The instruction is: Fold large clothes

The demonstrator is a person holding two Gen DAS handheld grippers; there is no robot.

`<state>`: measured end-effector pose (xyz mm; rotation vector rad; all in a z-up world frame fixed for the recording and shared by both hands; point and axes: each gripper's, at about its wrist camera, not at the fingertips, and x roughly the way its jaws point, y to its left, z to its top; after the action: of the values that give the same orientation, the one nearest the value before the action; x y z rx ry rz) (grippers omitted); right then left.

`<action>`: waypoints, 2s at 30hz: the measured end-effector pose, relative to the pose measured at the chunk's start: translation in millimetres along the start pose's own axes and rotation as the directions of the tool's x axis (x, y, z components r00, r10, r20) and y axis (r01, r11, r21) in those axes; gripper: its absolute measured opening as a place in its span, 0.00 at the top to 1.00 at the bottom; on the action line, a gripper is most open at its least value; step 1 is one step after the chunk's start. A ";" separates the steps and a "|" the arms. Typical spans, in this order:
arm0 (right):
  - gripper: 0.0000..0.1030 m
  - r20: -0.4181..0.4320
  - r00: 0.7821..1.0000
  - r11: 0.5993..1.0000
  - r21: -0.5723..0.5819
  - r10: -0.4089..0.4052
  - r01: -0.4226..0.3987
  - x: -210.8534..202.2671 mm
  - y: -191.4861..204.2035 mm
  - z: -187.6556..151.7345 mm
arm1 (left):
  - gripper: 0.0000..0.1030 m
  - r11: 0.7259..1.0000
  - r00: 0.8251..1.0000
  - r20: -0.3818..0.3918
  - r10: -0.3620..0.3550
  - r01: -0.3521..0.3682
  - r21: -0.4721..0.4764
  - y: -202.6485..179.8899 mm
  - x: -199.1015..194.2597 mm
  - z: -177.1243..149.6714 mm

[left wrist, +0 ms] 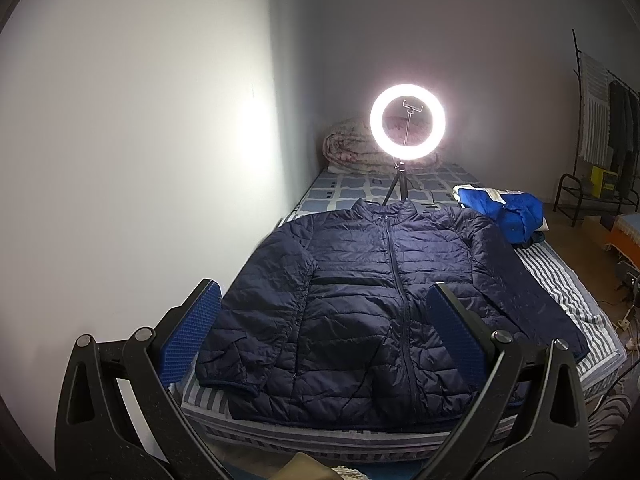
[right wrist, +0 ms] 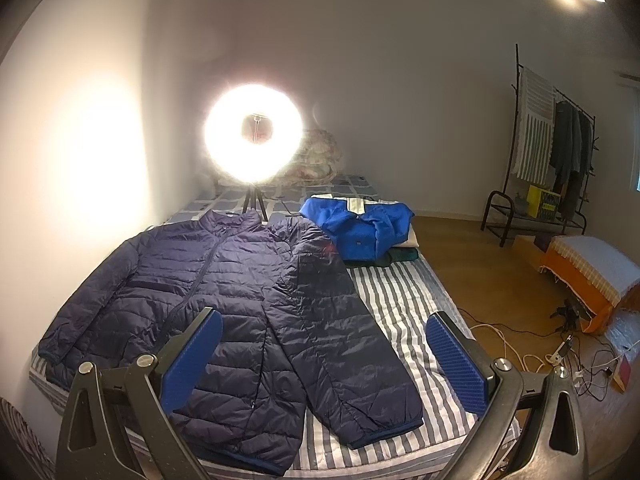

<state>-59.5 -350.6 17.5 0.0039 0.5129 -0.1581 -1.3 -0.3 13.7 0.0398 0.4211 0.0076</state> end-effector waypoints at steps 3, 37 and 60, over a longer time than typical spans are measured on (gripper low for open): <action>0.00 0.001 1.000 1.000 0.000 -0.001 0.001 0.0 -0.3 0.6 | 0.00 1.000 1.000 0.009 0.003 -0.003 0.003 -1.4 -0.2 1.6; 0.00 0.007 1.000 1.000 0.001 0.000 0.000 3.8 -1.6 3.9 | 0.00 1.000 0.999 0.033 0.001 -0.002 0.021 -8.3 -3.8 3.7; 0.00 0.006 1.000 1.000 -0.016 0.027 -0.026 8.3 16.4 6.0 | 0.00 1.000 1.000 0.020 0.006 -0.007 0.009 0.1 5.7 -4.7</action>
<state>-47.0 -335.9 18.1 -0.0052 0.5081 -0.1281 2.0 0.1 7.1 0.0498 0.4015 0.0118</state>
